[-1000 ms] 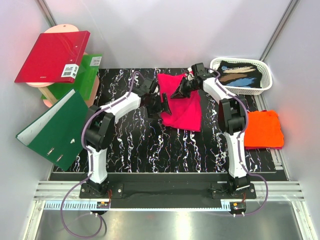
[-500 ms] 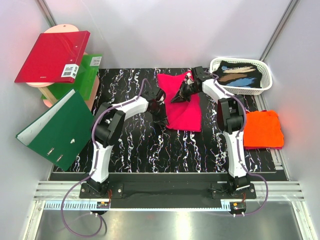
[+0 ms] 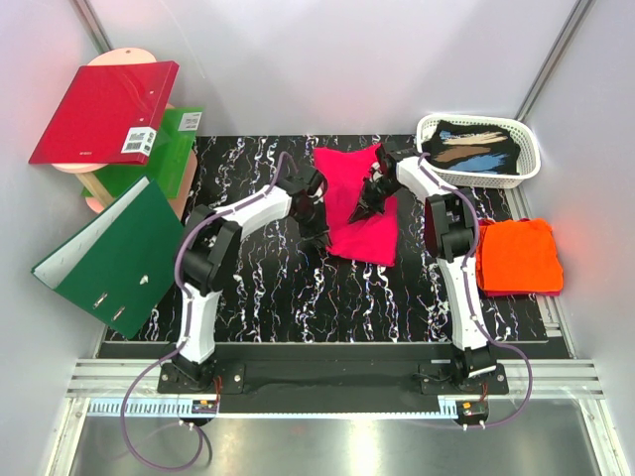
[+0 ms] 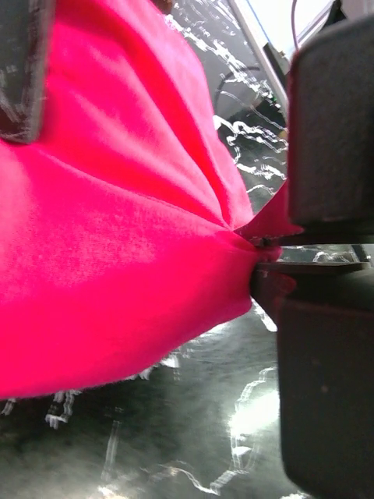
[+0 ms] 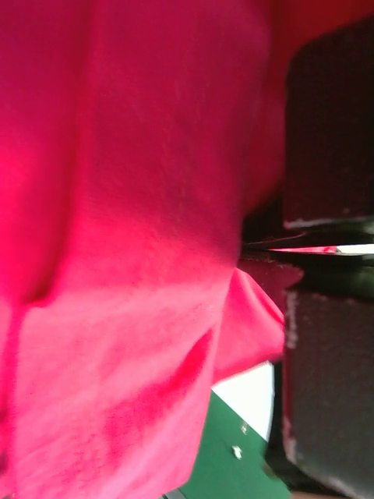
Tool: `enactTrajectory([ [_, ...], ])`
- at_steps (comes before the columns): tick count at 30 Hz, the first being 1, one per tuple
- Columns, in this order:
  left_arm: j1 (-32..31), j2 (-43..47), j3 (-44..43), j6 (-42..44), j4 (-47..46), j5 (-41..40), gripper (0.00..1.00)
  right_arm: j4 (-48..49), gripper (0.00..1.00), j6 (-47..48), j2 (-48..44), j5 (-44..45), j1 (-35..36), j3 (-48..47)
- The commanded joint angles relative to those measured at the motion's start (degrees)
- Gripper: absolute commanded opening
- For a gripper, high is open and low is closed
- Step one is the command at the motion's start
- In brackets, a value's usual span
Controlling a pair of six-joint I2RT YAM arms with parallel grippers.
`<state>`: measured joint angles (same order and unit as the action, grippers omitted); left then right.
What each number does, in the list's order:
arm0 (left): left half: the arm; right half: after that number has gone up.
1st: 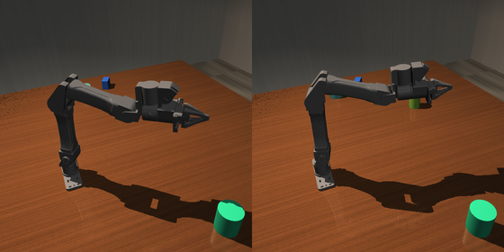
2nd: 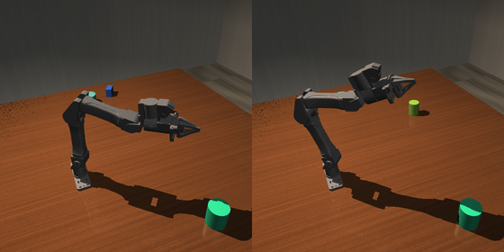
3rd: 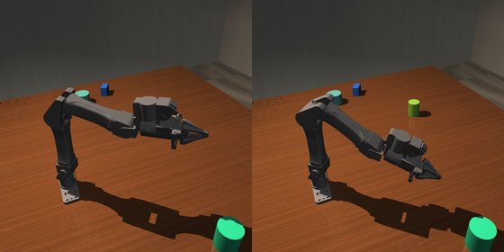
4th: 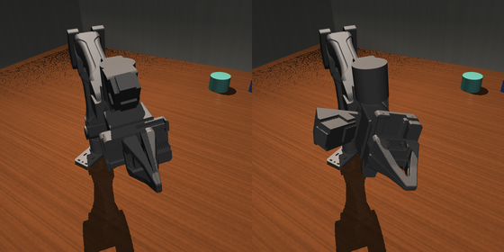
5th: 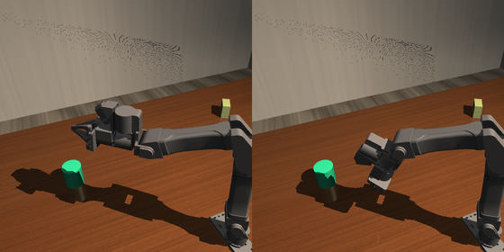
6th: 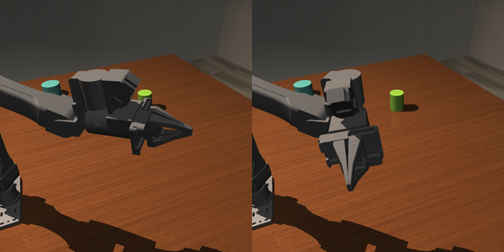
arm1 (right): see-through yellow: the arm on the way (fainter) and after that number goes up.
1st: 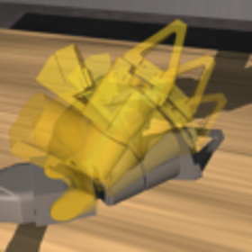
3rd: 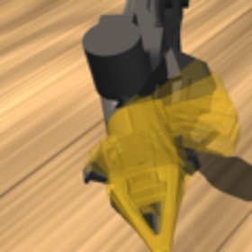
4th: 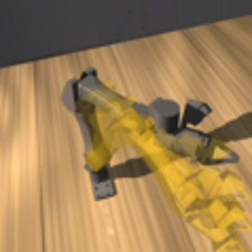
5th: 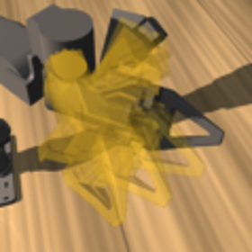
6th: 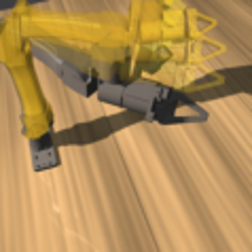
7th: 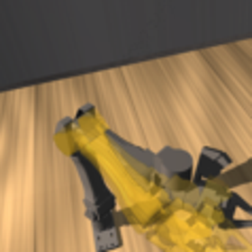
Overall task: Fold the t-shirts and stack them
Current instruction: Fold the folded rectangular tshirt in 1/3 of the way, then grab one side of the 2/3 rectangular tshirt with both arms
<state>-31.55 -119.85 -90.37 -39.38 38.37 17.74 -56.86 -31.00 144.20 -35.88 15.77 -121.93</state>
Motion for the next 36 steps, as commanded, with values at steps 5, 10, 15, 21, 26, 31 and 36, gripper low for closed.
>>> enactTrajectory([
  [5, 0.4, 6.0, 1.2, -1.1, 6.3, 0.1, 0.00, -4.0, 0.00, 2.6, -0.9, 7.7, 0.2, -1.3],
  [10, 0.3, 3.4, 2.7, -0.4, 9.2, 1.8, 0.39, -3.8, 0.00, 4.7, -2.2, 8.2, 0.2, -0.5],
  [15, 0.4, 7.3, 3.1, 1.4, 10.1, -1.8, 0.99, 3.8, 0.18, 10.2, -18.7, 11.3, 0.1, 5.4],
  [21, 0.5, 13.1, 5.4, 2.8, 8.6, -3.2, 0.99, 13.3, 1.00, 7.0, -40.1, 13.0, -5.0, 25.2],
  [26, 0.9, 14.7, 9.6, 1.2, 3.0, -1.8, 0.99, 24.2, 1.00, -0.9, -52.1, 7.7, -11.9, 49.4],
  [31, 1.0, 10.4, 10.7, -0.8, -0.2, 0.0, 0.99, 31.3, 0.91, -7.1, -52.0, 0.4, -12.3, 62.1],
  [36, 1.1, 7.8, 9.3, -2.4, -2.8, -0.7, 0.99, 37.2, 0.88, -10.9, -48.8, -3.4, -12.3, 68.5],
])
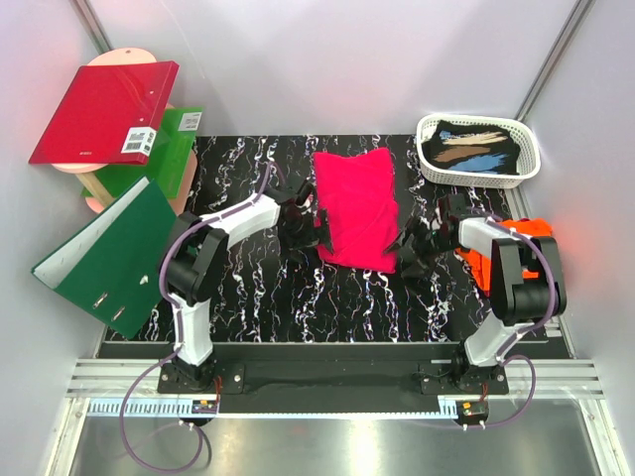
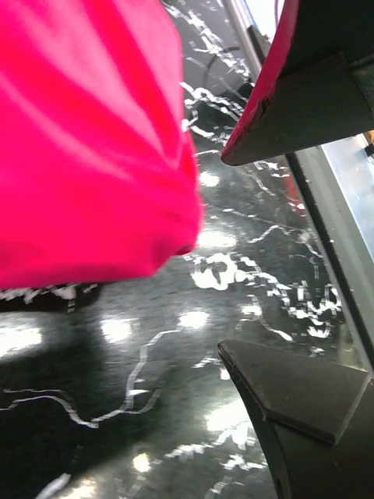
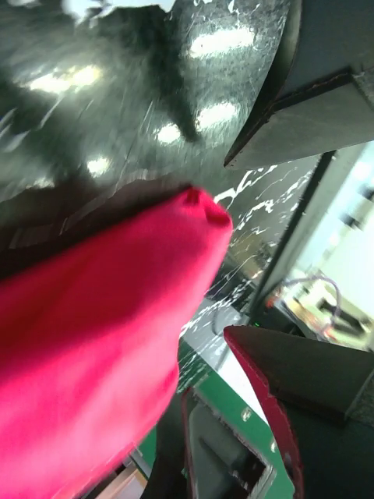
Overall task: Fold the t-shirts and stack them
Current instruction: Grab one side of the 2/3 rectangular tshirt with both arms
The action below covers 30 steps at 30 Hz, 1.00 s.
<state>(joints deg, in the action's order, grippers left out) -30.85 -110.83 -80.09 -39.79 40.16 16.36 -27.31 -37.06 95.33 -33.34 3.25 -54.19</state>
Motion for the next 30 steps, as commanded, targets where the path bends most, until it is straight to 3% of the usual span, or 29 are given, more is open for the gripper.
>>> enactTrajectory([
  [1, 0.4, -1.8, -1.8, -2.0, -4.8, 0.6, 0.99, 7.7, 0.88, -5.2, 1.4, -6.3, 0.3, 0.6],
  [6, 0.3, -5.9, -4.5, -3.0, -5.2, 1.4, 0.97, 7.5, 0.86, -5.6, 3.9, -6.7, 0.3, -1.3],
  [13, 0.2, -11.0, -8.4, -4.9, -5.6, 3.6, 0.84, 7.2, 0.79, -5.7, 10.0, -10.1, 0.4, -5.1],
  [16, -0.1, -12.5, -9.0, -5.4, -5.6, 4.6, 0.74, 5.9, 0.77, -5.9, 11.0, -10.4, 0.3, -6.7],
  [17, 0.0, -12.8, -8.9, -5.5, -5.6, 4.8, 0.64, 5.0, 0.75, -5.7, 11.3, -10.5, 0.3, -7.4],
  [19, -0.1, -12.8, -8.3, -5.7, -5.4, 5.2, 0.49, 0.7, 0.61, -4.6, 13.4, -10.6, 0.4, -10.3],
  [20, -0.1, -12.8, -8.1, -6.1, -5.4, 5.3, 0.31, -1.4, 0.48, -3.8, 14.4, -10.8, 0.4, -11.6],
  [21, -0.1, -12.8, -7.5, -6.2, -5.4, 5.6, 0.24, -6.7, 0.34, -1.4, 15.6, -11.0, 0.4, -13.1],
  [22, -0.1, -12.9, -7.4, -6.3, -5.3, 5.9, 0.15, -9.4, 0.11, 0.0, 17.9, -10.9, 0.3, -16.4],
  [23, -0.1, -12.8, -7.3, -6.4, -4.8, 6.0, 0.07, -11.8, 0.01, 1.2, 18.9, -10.0, 0.3, -17.9],
  [24, 0.0, -12.8, -7.3, -6.4, -4.4, 5.9, 0.00, -15.5, 0.00, 3.1, 19.5, -9.2, 0.3, -19.3],
  [30, -0.1, -11.1, -5.2, -6.1, -0.6, 5.5, 0.00, -26.6, 0.00, 10.1, 21.3, -3.5, 0.4, -23.6],
])
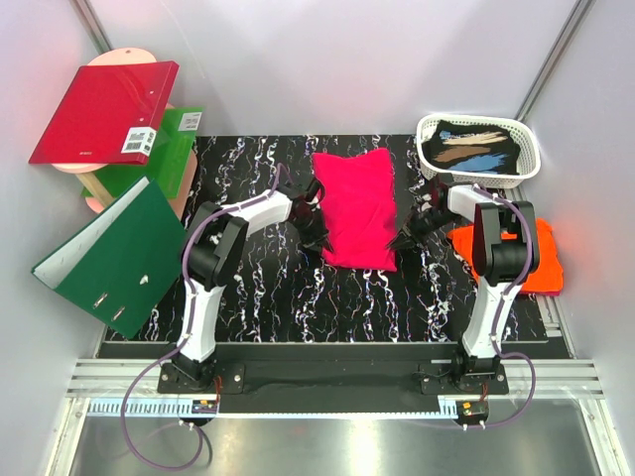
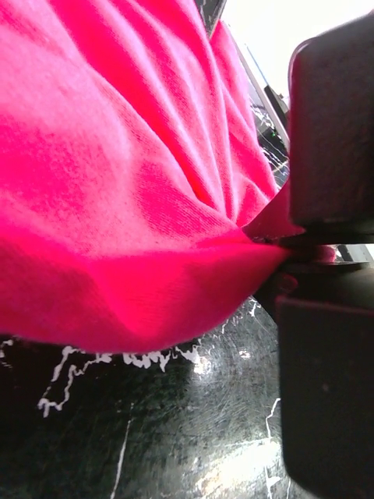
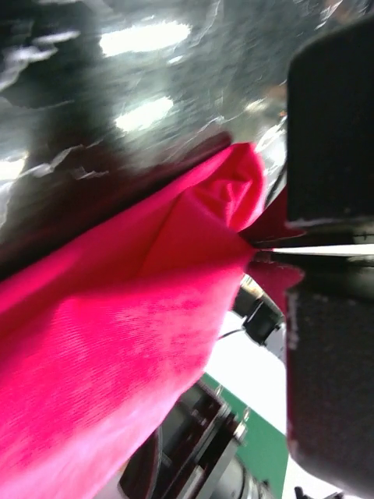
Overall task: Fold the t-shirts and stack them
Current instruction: Grab one side of the 2/3 rectangular tshirt with both arms
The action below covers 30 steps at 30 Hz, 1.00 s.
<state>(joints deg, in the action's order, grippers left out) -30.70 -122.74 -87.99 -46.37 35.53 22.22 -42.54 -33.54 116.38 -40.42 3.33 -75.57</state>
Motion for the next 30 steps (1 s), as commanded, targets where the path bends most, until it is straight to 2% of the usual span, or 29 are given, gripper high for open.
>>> enactTrajectory([
  [1, -0.2, 1.5, 3.3, 0.5, 4.0, -0.5, 0.00, -11.6, 0.00, 7.0, -0.3, 3.7, 0.2, -0.8],
  [3, -0.3, 1.9, 4.9, 0.8, 4.1, -0.9, 0.00, -11.0, 0.19, 8.4, -2.7, 3.9, 0.3, 0.9],
  [4, -0.2, 1.9, 5.1, 1.0, 4.0, -1.0, 0.12, -10.5, 0.30, 8.8, -4.4, 4.6, 0.2, 2.7],
  [5, -0.2, 1.8, 5.4, 1.5, 4.1, -1.0, 0.20, -9.8, 0.52, 8.7, -6.2, 7.4, 0.2, 3.6],
  [6, -0.3, 1.9, 5.9, 1.5, 4.0, -1.1, 0.32, -9.1, 0.64, 9.2, -10.5, 8.3, 0.3, 5.2],
  [7, -0.3, 1.9, 6.1, 1.6, 4.0, -1.2, 0.52, -8.2, 0.74, 9.3, -12.9, 9.3, 0.2, 6.4],
  [9, -0.5, 1.9, 6.2, 2.0, 3.9, -1.5, 0.64, -4.9, 0.92, 8.9, -19.5, 12.1, 0.2, 10.1],
  [10, -0.5, 2.0, 6.2, 2.1, 3.9, -1.6, 0.70, -3.6, 0.95, 8.4, -21.2, 12.4, 0.1, 11.6],
  [11, -0.6, 2.0, 6.0, 2.2, 3.8, -1.8, 0.71, 0.2, 0.97, 7.5, -22.9, 12.1, 0.1, 13.3],
  [13, -0.6, 1.7, 5.8, 2.3, 3.9, -1.9, 0.72, 5.3, 0.96, 3.6, -26.7, 10.8, 0.0, 19.7],
  [15, -0.7, 1.4, 5.5, 2.5, 4.0, -1.8, 0.73, 14.4, 0.95, -2.0, -28.0, 7.9, 0.0, 26.9],
  [18, -0.7, 1.3, 5.5, 2.7, 3.9, -1.9, 0.72, 24.0, 0.92, -8.5, -24.5, 4.4, 0.0, 33.9],
  [22, -0.8, 1.8, 5.9, 2.7, 4.1, -2.3, 0.73, 28.0, 0.91, -8.4, -20.1, 4.8, 0.2, 35.8],
  [30, -0.9, 2.2, 6.2, 2.1, 4.2, -2.9, 0.73, 31.1, 0.88, -7.0, -12.0, 7.2, 0.1, 32.0],
])
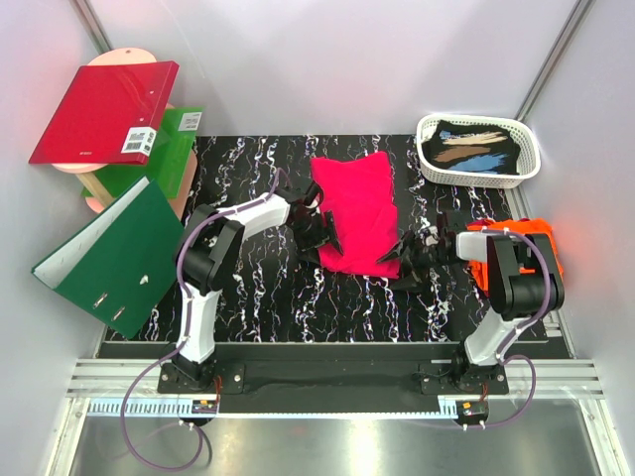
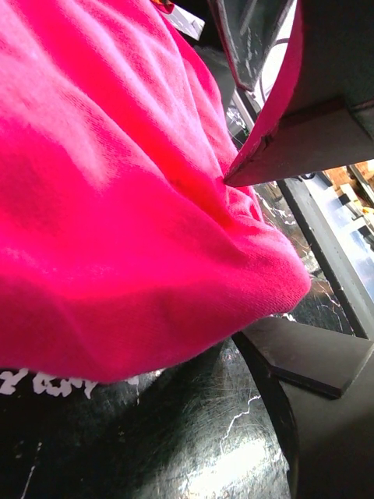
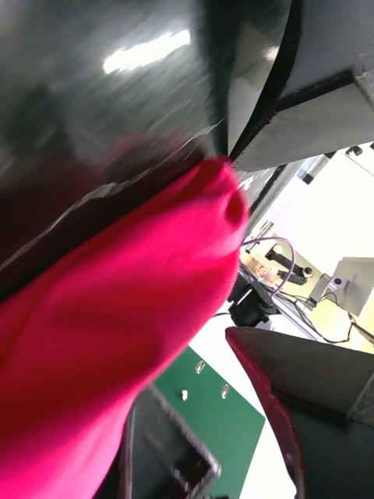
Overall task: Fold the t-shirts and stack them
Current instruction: Grab one side of the 2/3 rectangular tshirt with both arms, then fold the long partially folded tshirt into a neat square
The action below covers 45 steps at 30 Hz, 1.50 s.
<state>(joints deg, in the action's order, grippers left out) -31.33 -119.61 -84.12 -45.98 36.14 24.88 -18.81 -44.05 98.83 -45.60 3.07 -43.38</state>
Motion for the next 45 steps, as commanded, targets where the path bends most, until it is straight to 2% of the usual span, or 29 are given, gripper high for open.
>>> enactTrajectory([
  [1, -0.4, -0.9, 2.3, 1.5, 3.6, -5.6, 0.72, 7.6, 0.88, 3.7, 6.2, 12.8, 0.4, -0.6],
  [3, -0.4, -0.8, 2.2, 1.4, 3.6, -5.7, 0.70, 7.7, 0.85, 3.9, 7.3, 13.3, 0.4, -1.9],
  [5, -0.4, -0.8, 2.2, 1.4, 3.6, -5.7, 0.63, 8.0, 0.73, 4.2, 8.0, 12.8, 0.4, -3.1],
  [6, -0.4, -0.9, 2.2, 1.5, 3.6, -5.7, 0.58, 8.1, 0.52, 4.2, 8.3, 12.0, 0.4, -3.5],
  [8, -0.4, -1.0, 2.4, 1.5, 3.6, -5.7, 0.26, 8.1, 0.34, 4.2, 8.8, 10.0, 0.4, -4.8],
  [9, -0.4, -1.1, 2.4, 1.4, 3.7, -5.6, 0.14, 7.8, 0.18, 4.0, 8.8, 9.5, 0.4, -5.1],
  [10, -0.4, -1.1, 2.4, 1.2, 3.8, -5.6, 0.03, 6.7, 0.12, 4.1, 8.7, 8.8, 0.4, -5.4],
  [12, -0.4, -1.2, 2.5, 1.2, 4.2, -5.4, 0.00, 5.3, 0.01, 4.2, 7.4, 8.5, 0.4, -5.8],
  [22, -0.8, 3.6, 3.3, 1.3, 6.7, -2.9, 0.00, -11.9, 0.00, 8.9, -2.6, 7.5, 0.4, -6.0],
  [25, -1.1, 5.6, 1.6, 1.5, 8.8, -2.2, 0.00, -13.8, 0.00, 9.2, -6.2, 5.5, 0.4, -6.6],
  [29, -1.1, 7.4, -3.4, 2.3, 13.6, -1.9, 0.00, -14.5, 0.00, 8.1, -8.0, 2.8, 0.4, -11.9],
  [38, 0.3, 4.7, -21.3, 3.4, 22.8, 0.3, 0.00, -14.6, 0.00, 6.4, 1.1, -3.1, 0.4, -29.1],
  [45, 3.4, -1.7, -30.7, 0.9, 23.4, 3.7, 0.00, -13.7, 0.00, 5.9, 13.6, -4.1, 0.4, -42.9],
])
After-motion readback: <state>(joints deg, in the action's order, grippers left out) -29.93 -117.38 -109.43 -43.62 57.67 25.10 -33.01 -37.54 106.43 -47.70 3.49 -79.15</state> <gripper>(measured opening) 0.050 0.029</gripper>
